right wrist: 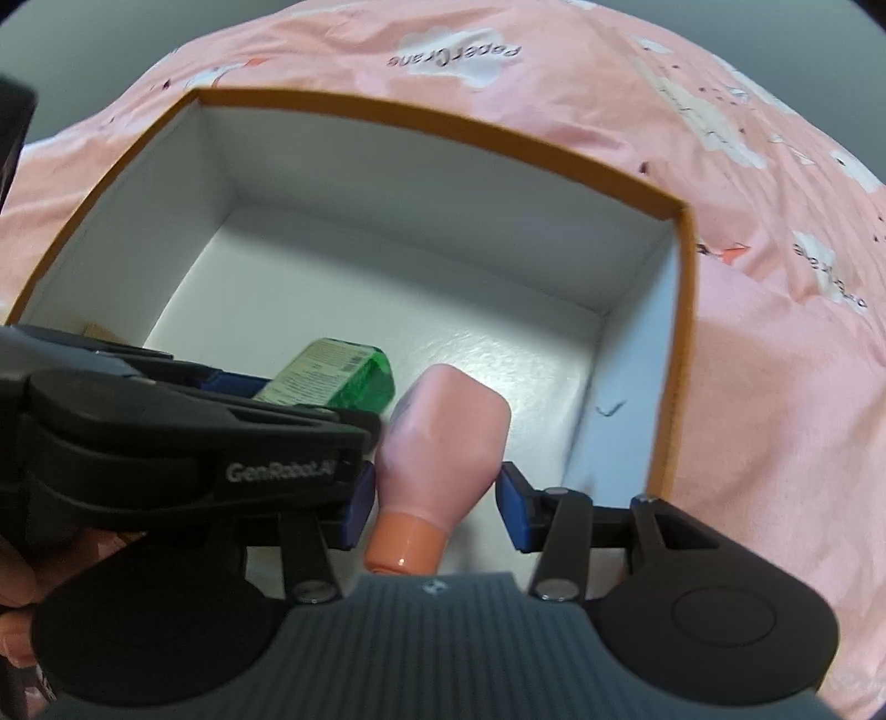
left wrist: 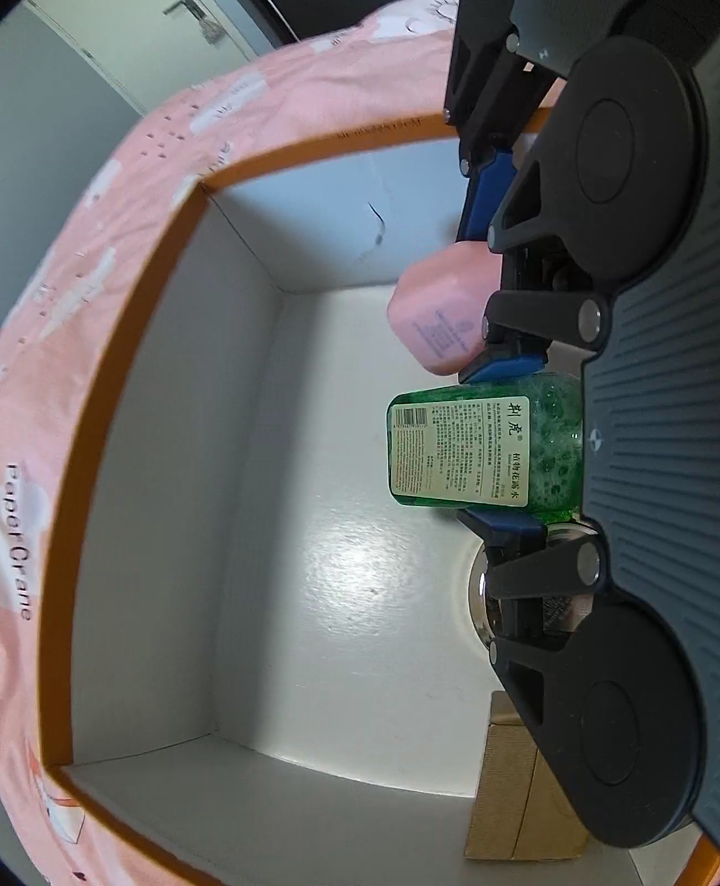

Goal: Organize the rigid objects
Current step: 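Lower both bottles into the orange box and open both tools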

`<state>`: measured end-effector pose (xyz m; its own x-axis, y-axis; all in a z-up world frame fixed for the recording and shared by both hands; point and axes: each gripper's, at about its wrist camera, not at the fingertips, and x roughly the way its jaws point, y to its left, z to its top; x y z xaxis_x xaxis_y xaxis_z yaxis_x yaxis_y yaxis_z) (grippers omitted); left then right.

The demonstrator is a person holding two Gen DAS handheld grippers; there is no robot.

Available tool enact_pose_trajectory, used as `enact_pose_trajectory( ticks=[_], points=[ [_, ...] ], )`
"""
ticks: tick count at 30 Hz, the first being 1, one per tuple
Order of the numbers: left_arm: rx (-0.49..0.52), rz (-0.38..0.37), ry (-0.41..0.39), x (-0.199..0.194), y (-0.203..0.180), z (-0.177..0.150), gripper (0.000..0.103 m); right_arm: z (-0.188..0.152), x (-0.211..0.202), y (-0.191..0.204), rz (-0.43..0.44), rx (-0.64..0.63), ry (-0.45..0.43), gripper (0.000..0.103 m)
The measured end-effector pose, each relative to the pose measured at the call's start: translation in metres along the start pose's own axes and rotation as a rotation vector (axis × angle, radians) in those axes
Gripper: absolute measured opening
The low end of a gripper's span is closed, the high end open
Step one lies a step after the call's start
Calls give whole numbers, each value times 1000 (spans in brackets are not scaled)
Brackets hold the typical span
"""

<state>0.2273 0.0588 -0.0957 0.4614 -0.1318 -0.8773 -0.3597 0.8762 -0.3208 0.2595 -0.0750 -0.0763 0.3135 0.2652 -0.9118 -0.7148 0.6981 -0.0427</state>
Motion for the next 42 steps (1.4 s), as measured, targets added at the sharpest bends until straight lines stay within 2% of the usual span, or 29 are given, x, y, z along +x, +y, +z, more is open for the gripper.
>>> enact_pose_trajectory(
  ticks=[4,8,11,15,18,23,26,27,28,34,39,42],
  points=[
    [-6,6,75,8,-1,5,52,2,14,0,2,-4,58,45],
    [-13,4,87,9,1,7,52,2,22,-4,35,28,94,43],
    [-8,0,89,9,0,9,61,2,21,-4,38,21,98,41],
    [-45,-54,74,2,7,11,68,3,17,-6,32,20,93,46],
    [-98,-93,69,-3,18,11,69,4,15,-8,44,31,90,46],
    [-85,-113,-30,-27,17,4,65,3,11,-7,40,38,88,46],
    [-83,-152,-73,-42,15,-1,65,4,3,-4,29,24,67,57],
    [-78,-156,-86,-46,13,-2,65,4,-2,-2,14,15,53,63],
    [-71,-154,-105,-50,12,-2,65,3,-6,1,-8,2,38,64],
    [14,-156,-222,-84,-2,-6,65,1,-31,2,-43,-34,-27,64],
    [121,-124,-288,-105,-12,-14,65,-7,-52,-4,-58,14,-89,64],
    [184,-150,-312,-115,-14,-23,65,-14,-66,-6,-68,54,-147,64]
  ],
)
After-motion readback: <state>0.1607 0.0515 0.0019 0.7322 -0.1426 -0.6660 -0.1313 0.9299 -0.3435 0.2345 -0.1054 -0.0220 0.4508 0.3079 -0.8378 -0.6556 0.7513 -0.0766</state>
